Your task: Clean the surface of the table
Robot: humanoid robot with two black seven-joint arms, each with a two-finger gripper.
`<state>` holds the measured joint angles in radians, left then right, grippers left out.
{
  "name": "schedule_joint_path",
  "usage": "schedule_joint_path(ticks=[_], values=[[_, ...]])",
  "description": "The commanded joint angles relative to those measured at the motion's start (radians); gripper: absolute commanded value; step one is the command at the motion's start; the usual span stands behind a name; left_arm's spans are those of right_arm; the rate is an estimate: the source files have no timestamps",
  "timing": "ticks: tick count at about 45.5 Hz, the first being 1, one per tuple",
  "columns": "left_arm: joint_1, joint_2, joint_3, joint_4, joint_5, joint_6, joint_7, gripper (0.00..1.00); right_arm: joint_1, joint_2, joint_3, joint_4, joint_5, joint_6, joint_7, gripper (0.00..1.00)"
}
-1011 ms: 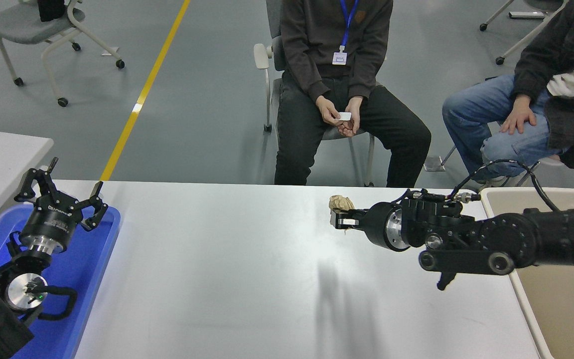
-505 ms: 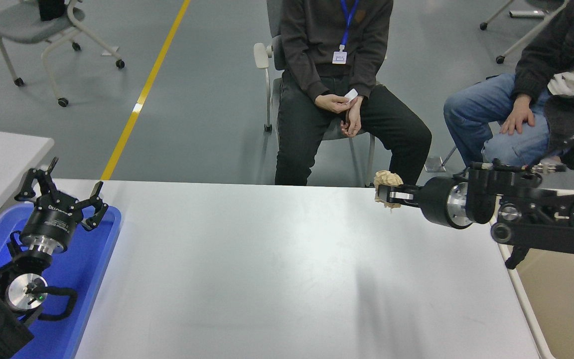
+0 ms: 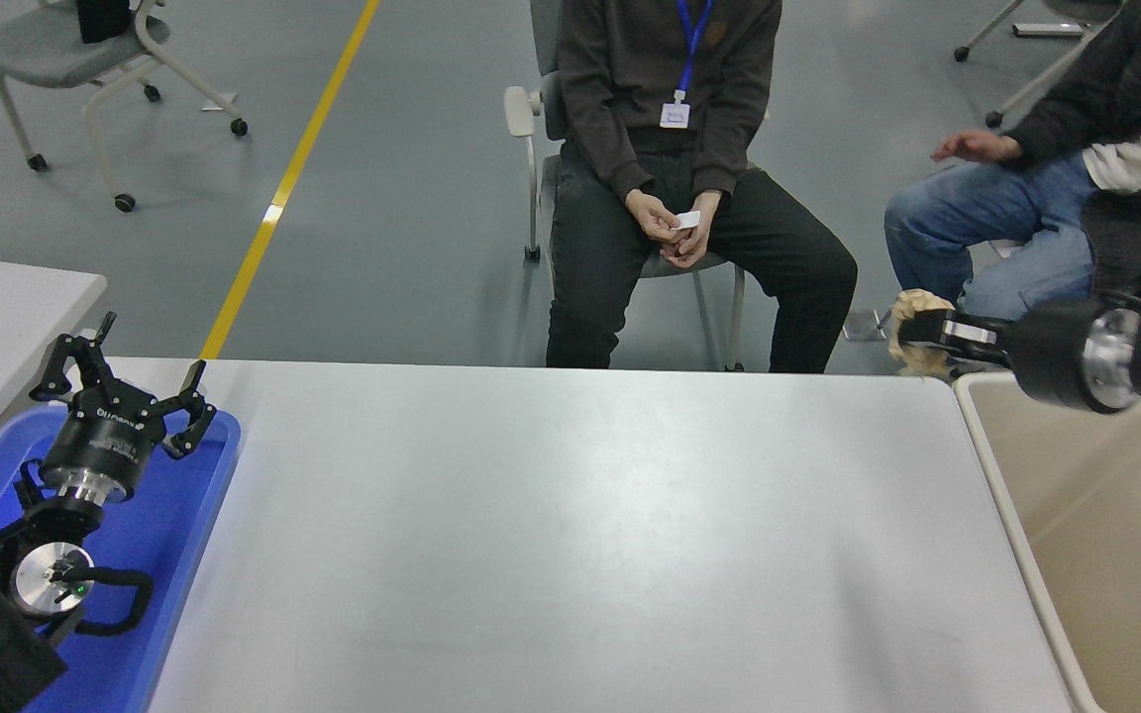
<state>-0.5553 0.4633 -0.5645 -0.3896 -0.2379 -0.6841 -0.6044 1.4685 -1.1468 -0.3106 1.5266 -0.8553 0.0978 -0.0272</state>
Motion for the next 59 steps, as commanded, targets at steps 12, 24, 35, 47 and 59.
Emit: schedule_joint_path(ticks=[12, 24, 35, 47, 59], values=[[0.0, 0.0, 0.0, 0.0, 0.0, 0.0, 0.0, 1.0, -0.025, -0.287, -0.004, -0.019, -0.064, 0.094, 0.078, 0.0], [0.0, 0.0, 0.0, 0.0, 0.0, 0.0, 0.0, 1.0, -0.117, -0.329, -0.005, -0.128, -0.11, 0.092, 0.099, 0.0], [0.0, 0.0, 0.0, 0.0, 0.0, 0.0, 0.0, 1.0, -0.227, -0.271, 0.001, -0.304, -0.113, 0.08, 0.122, 0.0], [0.0, 0.0, 0.0, 0.0, 0.0, -0.002, 0.0, 1.0, -0.364, -0.122, 0.018, -0.526, -0.096, 0.073, 0.184, 0.0], [0.0, 0.0, 0.0, 0.0, 0.0, -0.002, 0.0, 1.0, -0.516, 0.068, 0.019, -0.736, -0.021, 0.008, 0.197, 0.0]])
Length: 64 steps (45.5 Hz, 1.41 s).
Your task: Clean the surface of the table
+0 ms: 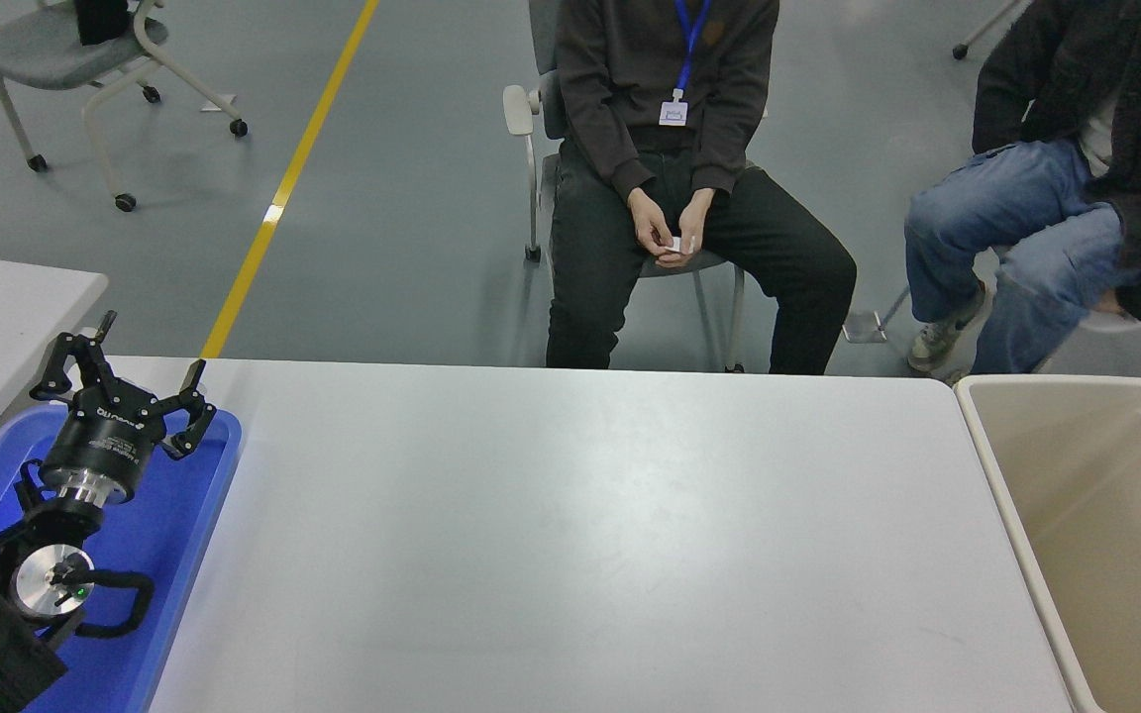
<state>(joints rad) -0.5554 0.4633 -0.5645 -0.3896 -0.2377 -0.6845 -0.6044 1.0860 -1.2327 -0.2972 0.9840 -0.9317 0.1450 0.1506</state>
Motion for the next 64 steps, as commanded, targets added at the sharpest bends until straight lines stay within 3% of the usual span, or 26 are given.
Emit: schedule_joint_path(ticks=[1, 24, 47, 64], values=[[0.0, 0.0, 0.0, 0.0, 0.0, 0.0, 0.0, 1.0, -0.144, 0.17, 0.006, -0.215, 0.062, -0.041, 0.021, 0.0], [0.0, 0.0, 0.0, 0.0, 0.0, 0.0, 0.0, 1.0, -0.327, 0.501, 0.003, -0.675, 0.163, -0.041, 0.05, 0.0], [0.0, 0.0, 0.0, 0.0, 0.0, -0.001, 0.0, 1.0, -0.387, 0.785, 0.003, -0.99, 0.189, -0.041, 0.052, 0.0], [0.0, 0.0, 0.0, 0.0, 0.0, 0.0, 0.0, 1.0, -0.396, 0.819, -0.014, -1.012, 0.214, -0.062, 0.041, 0.0]])
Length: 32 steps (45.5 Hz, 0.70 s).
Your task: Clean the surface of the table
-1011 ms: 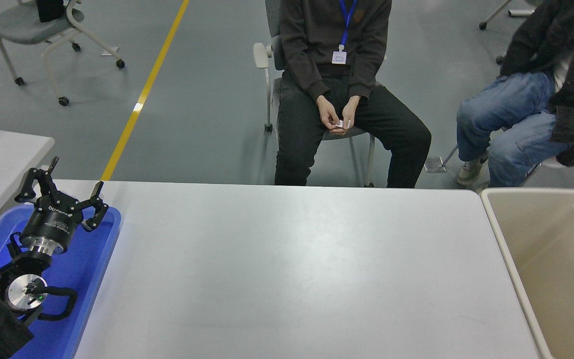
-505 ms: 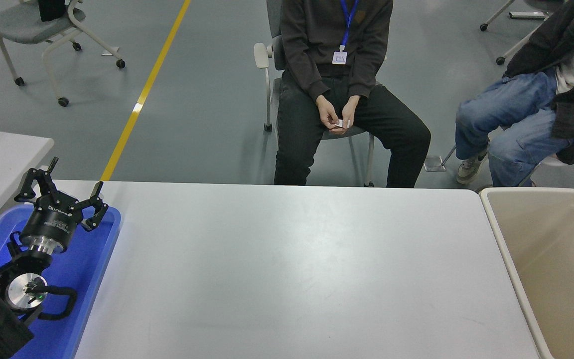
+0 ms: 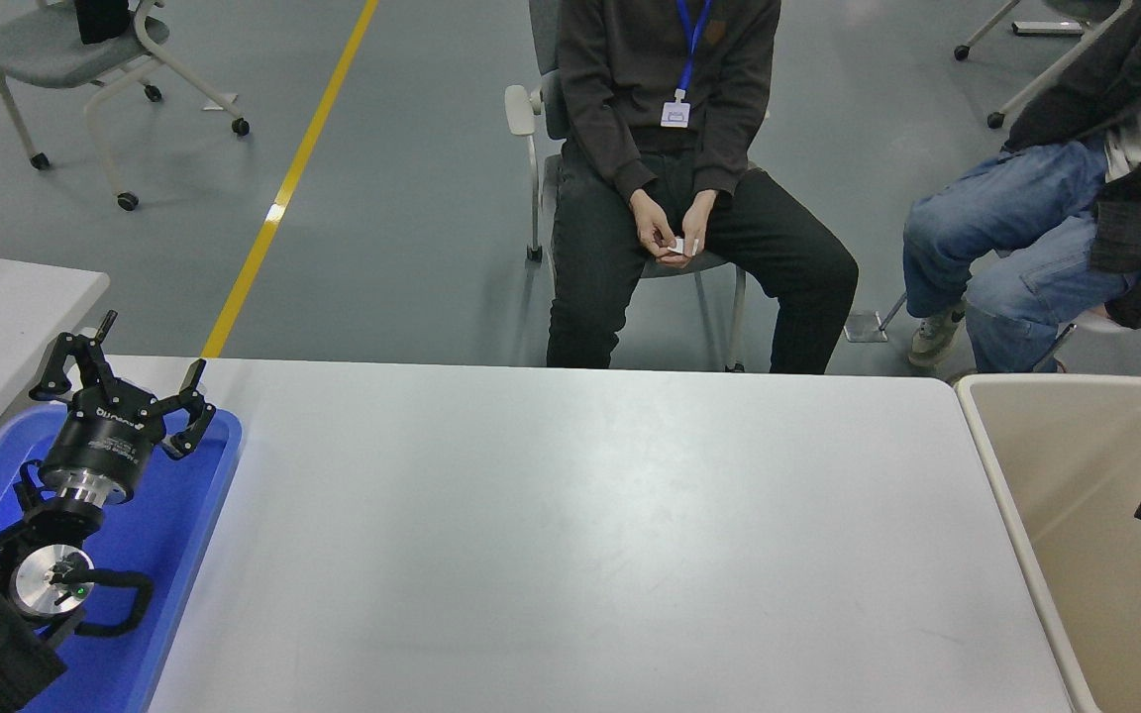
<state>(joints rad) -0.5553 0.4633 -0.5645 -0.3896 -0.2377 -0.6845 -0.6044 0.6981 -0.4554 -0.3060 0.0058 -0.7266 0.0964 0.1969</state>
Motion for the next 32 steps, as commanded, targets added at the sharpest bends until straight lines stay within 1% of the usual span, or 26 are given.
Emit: schedule_joint_path(ticks=[1, 30, 31, 32], values=[[0.0, 0.0, 0.0, 0.0, 0.0, 0.0, 0.0, 1.0, -0.008, 0.044, -0.004, -0.033, 0.009, -0.014, -0.005, 0.0], [0.0, 0.0, 0.0, 0.0, 0.0, -0.001, 0.0, 1.0, -0.017, 0.057, 0.001, -0.04, 0.01, -0.014, -0.034, 0.0], [0.0, 0.0, 0.0, 0.0, 0.0, 0.0, 0.0, 1.0, -0.014, 0.057, 0.001, -0.047, 0.01, -0.015, -0.034, 0.24], [0.0, 0.0, 0.0, 0.0, 0.0, -0.001, 0.0, 1.0, -0.012, 0.057, 0.001, -0.055, 0.01, -0.015, -0.034, 0.52]])
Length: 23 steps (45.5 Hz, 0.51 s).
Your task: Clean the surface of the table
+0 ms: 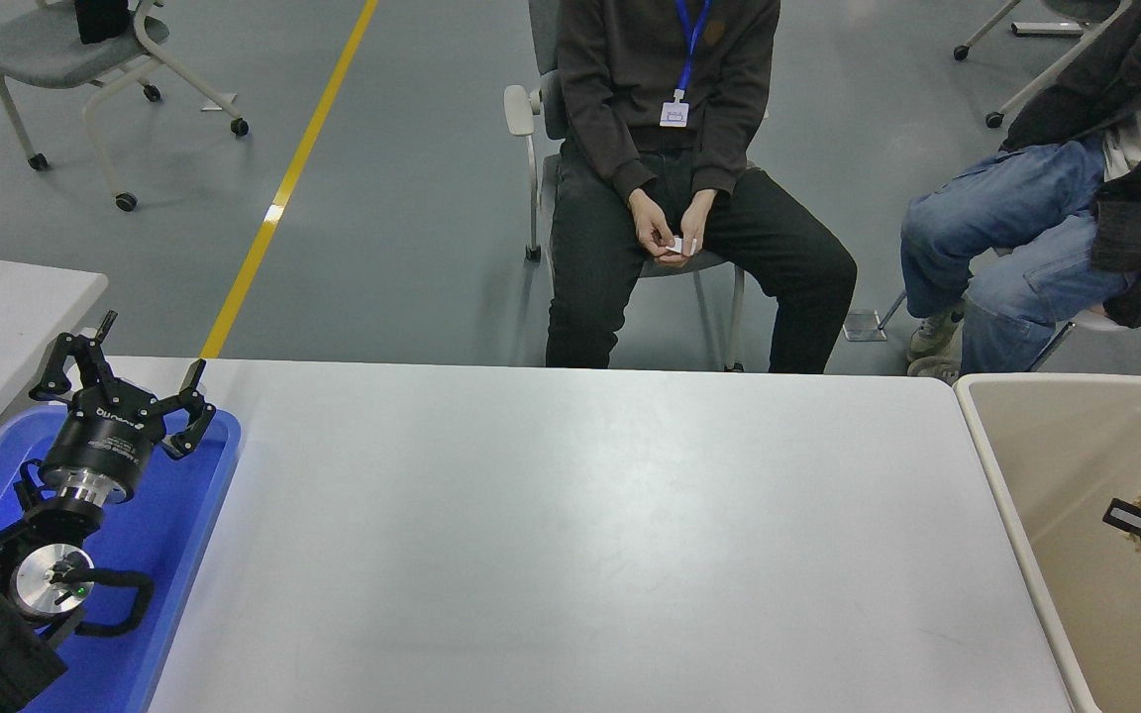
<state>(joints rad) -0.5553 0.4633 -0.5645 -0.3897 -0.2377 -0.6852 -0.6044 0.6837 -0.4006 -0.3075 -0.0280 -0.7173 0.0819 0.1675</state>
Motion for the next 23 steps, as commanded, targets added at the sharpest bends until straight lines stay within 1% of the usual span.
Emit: schedule_joint_path(ticks=[1, 2, 4, 6, 13, 23], values=[[0.0, 0.0, 0.0, 0.0, 0.0, 0.0, 0.0, 1.0, 0.003, 0.002, 0.001, -0.029, 0.001, -0.002, -0.005, 0.73], [0.0, 0.0, 0.0, 0.0, 0.0, 0.0, 0.0, 1.0, 0.005, 0.002, 0.002, -0.036, 0.002, -0.002, -0.003, 0.82], [0.0, 0.0, 0.0, 0.0, 0.0, 0.001, 0.0, 1.0, 0.007, 0.002, 0.007, -0.039, 0.009, -0.002, -0.003, 0.88], [0.0, 0.0, 0.0, 0.0, 0.0, 0.001, 0.0, 1.0, 0.01, 0.002, 0.014, -0.041, 0.024, -0.002, -0.003, 0.99], [0.0, 0.0, 0.0, 0.0, 0.0, 0.0, 0.0, 1.0, 0.011, 0.003, -0.004, -0.039, 0.096, 0.001, -0.003, 0.99], [0.0, 0.0, 0.0, 0.0, 0.0, 0.0, 0.0, 1.0, 0.011, 0.002, -0.005, -0.043, 0.096, -0.001, -0.003, 0.99]])
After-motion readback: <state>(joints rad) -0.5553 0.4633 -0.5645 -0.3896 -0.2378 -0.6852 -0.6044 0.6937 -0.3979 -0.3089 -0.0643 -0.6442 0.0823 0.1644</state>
